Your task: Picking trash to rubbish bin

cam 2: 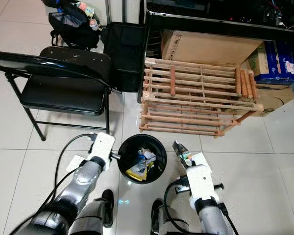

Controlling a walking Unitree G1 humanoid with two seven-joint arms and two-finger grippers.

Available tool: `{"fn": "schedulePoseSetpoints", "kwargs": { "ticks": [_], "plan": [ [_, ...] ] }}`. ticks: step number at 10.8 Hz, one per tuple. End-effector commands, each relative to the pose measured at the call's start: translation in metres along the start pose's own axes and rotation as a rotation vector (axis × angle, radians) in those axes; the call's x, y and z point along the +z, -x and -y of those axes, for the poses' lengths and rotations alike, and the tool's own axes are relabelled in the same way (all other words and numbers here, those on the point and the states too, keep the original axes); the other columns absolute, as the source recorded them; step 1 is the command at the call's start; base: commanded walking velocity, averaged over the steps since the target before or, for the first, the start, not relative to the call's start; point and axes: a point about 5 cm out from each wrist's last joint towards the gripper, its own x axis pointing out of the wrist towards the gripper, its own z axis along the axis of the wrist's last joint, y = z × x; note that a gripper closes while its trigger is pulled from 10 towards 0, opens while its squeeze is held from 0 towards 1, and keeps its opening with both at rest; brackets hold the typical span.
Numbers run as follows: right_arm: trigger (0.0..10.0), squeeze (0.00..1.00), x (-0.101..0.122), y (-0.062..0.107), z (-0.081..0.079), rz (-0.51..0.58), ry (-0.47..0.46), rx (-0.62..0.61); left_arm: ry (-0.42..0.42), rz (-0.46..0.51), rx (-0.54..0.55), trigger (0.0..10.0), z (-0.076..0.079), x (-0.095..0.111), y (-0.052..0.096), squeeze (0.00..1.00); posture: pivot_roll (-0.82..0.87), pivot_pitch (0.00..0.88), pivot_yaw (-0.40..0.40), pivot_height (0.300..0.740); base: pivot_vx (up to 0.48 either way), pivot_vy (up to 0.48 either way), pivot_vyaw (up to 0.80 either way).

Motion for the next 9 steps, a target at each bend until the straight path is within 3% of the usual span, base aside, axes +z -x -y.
{"fn": "schedulePoseSetpoints", "kwargs": {
  "ticks": [1,2,3,7,9],
  "plan": [
    [10.0,0.00,-0.008,0.002,0.003,-0.028,0.000,0.011,0.001,-0.017,-0.015,10.0,0.002,-0.004,0.005,1.00,0.08,0.317,-0.129,0.740,0.000,0.000,0.00],
    [10.0,0.00,-0.007,-0.006,0.001,-0.022,0.012,0.050,-0.014,-0.013,-0.012,10.0,-0.003,-0.005,0.015,0.00,0.12,0.348,-0.137,0.740,0.000,0.000,0.00],
    [10.0,0.00,-0.006,-0.018,-0.002,-0.014,0.030,0.108,-0.019,-0.019,-0.020,10.0,-0.008,-0.008,0.030,0.00,0.15,0.363,-0.140,0.740,0.000,0.000,0.00],
    [10.0,0.00,0.004,-0.055,-0.005,0.031,0.041,0.178,-0.040,-0.071,0.052,10.0,-0.027,-0.010,0.063,0.00,0.27,0.408,-0.151,0.740,0.000,0.000,0.00],
    [10.0,0.00,0.005,-0.072,-0.017,0.043,0.032,0.223,-0.052,-0.108,0.084,10.0,-0.037,-0.009,0.081,0.00,0.35,0.438,-0.137,0.740,0.000,0.000,0.00]
  ]
}}
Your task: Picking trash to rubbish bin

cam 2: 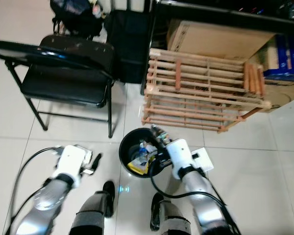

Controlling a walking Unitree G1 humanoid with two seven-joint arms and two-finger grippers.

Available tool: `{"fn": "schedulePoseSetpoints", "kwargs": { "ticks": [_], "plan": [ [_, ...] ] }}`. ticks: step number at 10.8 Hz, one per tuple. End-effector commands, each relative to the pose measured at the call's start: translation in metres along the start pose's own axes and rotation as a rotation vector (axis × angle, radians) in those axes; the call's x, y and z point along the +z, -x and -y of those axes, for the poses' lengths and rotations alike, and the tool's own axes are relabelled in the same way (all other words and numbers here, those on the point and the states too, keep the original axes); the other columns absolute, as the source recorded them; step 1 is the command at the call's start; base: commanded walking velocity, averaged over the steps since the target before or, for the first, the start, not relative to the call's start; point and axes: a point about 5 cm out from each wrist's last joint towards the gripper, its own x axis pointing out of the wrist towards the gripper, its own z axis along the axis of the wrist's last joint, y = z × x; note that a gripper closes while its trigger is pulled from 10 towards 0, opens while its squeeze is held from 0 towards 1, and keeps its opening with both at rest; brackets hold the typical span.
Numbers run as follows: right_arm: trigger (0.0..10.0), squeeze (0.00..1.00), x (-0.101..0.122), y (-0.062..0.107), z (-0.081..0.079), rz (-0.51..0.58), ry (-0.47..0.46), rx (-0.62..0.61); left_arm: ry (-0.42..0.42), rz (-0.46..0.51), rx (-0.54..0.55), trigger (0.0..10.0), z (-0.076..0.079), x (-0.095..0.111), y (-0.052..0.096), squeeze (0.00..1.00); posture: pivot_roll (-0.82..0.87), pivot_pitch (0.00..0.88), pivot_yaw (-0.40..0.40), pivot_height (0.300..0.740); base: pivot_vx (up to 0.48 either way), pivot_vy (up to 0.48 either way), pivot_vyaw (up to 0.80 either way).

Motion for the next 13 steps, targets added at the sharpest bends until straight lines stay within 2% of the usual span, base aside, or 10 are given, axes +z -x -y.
{"fn": "schedulePoseSetpoints", "kwargs": {
  "ticks": [1,5,9,13],
  "plan": [
    [10.0,0.00,-0.011,0.003,-0.003,-0.030,-0.013,0.010,0.004,-0.036,-0.019,10.0,0.003,-0.006,0.007,0.00,0.36,0.443,-0.133,0.740,0.000,0.000,0.00],
    [10.0,0.00,-0.013,-0.020,-0.020,-0.035,-0.014,0.072,-0.022,-0.082,0.002,10.0,-0.010,-0.002,0.023,0.00,0.43,0.474,-0.107,0.740,0.000,0.000,0.00],
    [10.0,0.00,-0.013,-0.032,-0.018,-0.034,-0.034,0.050,-0.035,-0.118,0.014,10.0,-0.017,-0.002,0.033,0.00,0.47,0.478,-0.091,0.740,0.000,0.000,0.00],
    [10.0,0.00,-0.020,-0.034,-0.009,-0.067,-0.037,-0.018,-0.052,-0.136,0.019,10.0,-0.022,-0.002,0.036,0.00,0.49,0.487,-0.079,0.740,0.000,0.000,0.00]
  ]
}}
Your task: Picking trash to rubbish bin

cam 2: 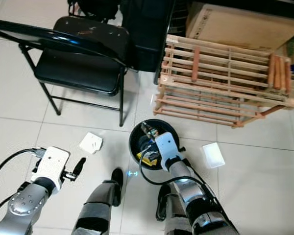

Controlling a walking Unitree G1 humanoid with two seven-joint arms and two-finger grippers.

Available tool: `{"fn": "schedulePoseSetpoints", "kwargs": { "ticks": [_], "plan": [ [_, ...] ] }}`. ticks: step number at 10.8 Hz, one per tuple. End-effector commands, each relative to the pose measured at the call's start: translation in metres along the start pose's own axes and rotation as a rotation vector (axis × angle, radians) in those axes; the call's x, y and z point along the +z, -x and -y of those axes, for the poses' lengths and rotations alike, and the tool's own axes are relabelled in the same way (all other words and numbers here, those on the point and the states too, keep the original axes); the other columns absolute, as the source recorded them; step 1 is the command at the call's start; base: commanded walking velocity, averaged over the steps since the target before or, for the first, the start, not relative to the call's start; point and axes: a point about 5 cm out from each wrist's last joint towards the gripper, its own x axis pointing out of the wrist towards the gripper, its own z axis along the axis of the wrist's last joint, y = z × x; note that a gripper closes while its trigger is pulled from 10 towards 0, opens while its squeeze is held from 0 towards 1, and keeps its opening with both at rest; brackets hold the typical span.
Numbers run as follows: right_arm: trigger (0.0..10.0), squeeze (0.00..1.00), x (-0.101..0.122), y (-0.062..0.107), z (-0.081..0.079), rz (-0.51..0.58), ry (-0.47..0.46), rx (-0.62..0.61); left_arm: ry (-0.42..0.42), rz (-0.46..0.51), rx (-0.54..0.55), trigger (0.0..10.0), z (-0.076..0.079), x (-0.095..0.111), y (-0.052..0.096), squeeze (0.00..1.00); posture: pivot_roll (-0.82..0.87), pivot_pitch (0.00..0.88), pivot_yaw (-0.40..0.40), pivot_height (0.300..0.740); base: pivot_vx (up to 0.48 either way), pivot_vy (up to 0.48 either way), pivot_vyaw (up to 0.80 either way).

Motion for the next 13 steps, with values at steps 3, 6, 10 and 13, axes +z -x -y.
{"fn": "schedulePoseSetpoints", "kwargs": {
  "ticks": [3,6,10,13],
  "plan": [
    [10.0,0.00,-0.017,0.008,0.004,-0.059,-0.027,-0.032,0.002,-0.041,-0.029,10.0,0.003,-0.008,0.006,0.00,0.49,0.491,-0.072,0.740,0.000,0.000,0.00],
    [10.0,0.00,-0.024,0.008,-0.006,-0.104,-0.030,-0.002,0.000,-0.032,-0.059,10.0,0.004,-0.003,0.006,0.00,0.49,0.498,-0.071,0.740,0.000,0.000,0.00],
    [10.0,1.00,-0.025,0.008,-0.012,-0.111,-0.041,0.012,0.007,-0.038,-0.079,10.0,0.009,-0.006,0.009,0.00,0.49,0.503,-0.076,0.740,0.000,0.000,0.00],
    [10.0,1.00,-0.028,0.010,-0.013,-0.113,-0.050,0.014,-0.001,-0.043,-0.080,10.0,0.008,-0.007,0.008,0.00,0.48,0.507,-0.075,0.740,0.000,0.000,0.00]
  ]
}}
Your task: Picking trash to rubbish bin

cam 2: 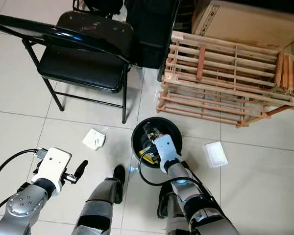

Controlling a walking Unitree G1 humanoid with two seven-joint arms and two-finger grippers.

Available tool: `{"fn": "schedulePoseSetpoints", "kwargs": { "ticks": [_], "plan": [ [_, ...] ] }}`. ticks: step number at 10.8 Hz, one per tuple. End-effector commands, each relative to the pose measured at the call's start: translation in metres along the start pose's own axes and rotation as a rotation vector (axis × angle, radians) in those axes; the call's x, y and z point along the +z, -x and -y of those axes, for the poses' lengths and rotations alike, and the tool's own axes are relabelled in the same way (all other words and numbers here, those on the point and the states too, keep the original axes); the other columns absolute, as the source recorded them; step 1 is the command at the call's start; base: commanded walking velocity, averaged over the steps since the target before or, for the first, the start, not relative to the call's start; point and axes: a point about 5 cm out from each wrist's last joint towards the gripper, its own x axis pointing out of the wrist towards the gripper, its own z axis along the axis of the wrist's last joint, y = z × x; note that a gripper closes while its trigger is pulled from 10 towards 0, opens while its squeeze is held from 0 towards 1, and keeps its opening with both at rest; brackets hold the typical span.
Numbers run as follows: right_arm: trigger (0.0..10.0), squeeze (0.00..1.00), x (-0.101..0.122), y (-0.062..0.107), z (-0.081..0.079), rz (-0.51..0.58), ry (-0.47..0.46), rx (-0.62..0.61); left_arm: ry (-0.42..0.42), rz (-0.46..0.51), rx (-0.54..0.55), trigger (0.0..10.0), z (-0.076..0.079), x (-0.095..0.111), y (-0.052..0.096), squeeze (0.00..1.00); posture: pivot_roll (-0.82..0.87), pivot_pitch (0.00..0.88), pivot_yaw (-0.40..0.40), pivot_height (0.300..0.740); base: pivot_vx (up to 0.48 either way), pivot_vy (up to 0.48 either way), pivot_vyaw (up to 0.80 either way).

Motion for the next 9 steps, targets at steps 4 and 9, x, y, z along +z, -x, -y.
{"fn": "schedulePoseSetpoints", "kwargs": {
  "ticks": [4,9],
  "plan": [
    [10.0,1.00,-0.0199,0.0101,-0.0046,-0.060,-0.024,0.014,-0.001,-0.037,-0.028,10.0,0.0055,-0.0093,0.0043,0.00,0.48,0.509,-0.075,0.740,0.000,0.000,0.00],
    [10.0,1.00,-0.0196,0.0097,-0.0043,-0.061,-0.027,0.015,-0.003,-0.034,-0.029,10.0,0.0064,-0.0083,0.0013,0.00,0.48,0.505,-0.074,0.740,0.000,0.000,0.00]
  ]
}}
